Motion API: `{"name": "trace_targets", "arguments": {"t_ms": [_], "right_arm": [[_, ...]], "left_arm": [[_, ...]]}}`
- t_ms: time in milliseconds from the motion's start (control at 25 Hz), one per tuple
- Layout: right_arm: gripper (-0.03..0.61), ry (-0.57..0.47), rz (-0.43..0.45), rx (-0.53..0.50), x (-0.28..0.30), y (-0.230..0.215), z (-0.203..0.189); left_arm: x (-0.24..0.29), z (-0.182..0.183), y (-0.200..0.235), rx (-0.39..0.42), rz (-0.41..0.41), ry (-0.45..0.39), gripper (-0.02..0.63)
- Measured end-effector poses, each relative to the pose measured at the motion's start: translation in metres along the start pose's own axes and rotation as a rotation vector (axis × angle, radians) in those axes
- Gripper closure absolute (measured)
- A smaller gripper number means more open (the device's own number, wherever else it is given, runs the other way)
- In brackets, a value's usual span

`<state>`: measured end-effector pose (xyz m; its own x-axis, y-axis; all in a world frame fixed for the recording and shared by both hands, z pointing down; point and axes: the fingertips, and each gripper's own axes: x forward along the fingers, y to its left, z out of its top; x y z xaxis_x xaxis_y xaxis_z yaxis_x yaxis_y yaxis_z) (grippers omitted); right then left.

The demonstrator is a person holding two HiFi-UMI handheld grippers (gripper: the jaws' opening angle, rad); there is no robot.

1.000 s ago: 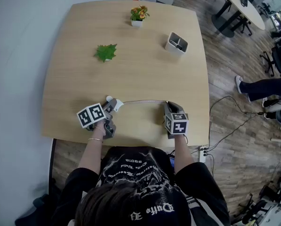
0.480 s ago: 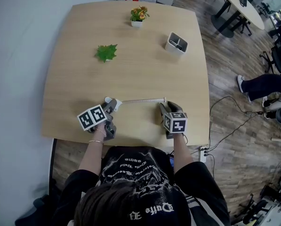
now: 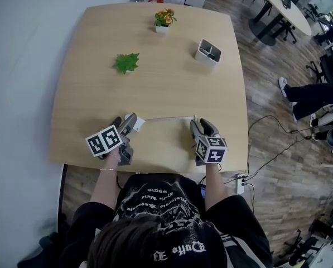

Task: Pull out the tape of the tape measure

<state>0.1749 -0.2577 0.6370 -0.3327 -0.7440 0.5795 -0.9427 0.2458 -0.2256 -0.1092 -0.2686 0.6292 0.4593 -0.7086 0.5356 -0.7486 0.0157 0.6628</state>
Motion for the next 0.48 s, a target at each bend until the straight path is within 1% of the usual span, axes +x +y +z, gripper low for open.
{"name": "trace_targets", "arguments": {"t_ms": [80, 160, 240, 360, 480], "right_arm": [[0.39, -0.063, 0.022, 0.001, -0.012, 0.006, 0.015], [0.39, -0.131, 0.059, 0.003, -0.027, 0.016, 0.034], [0.39, -0.185, 0.082, -0.017, -0.042, 0.026, 0.052], [0.39, -0.248, 0.092, -0.078, -0.063, 0.041, 0.074], [0.39, -0.311, 0.089, -0.164, -0.09, 0.06, 0.093]], "left_arm": [[-0.01, 0.009, -0.013, 0.102, -0.014, -0.018, 0.247], [-0.02, 0.016, -0.029, 0.254, -0.025, -0.039, 0.247], [-0.03, 0.021, -0.049, 0.399, -0.058, -0.064, 0.247], [-0.05, 0.026, -0.076, 0.541, -0.115, -0.12, 0.247], [-0.08, 0.03, -0.107, 0.672, -0.158, -0.178, 0.247]]}}
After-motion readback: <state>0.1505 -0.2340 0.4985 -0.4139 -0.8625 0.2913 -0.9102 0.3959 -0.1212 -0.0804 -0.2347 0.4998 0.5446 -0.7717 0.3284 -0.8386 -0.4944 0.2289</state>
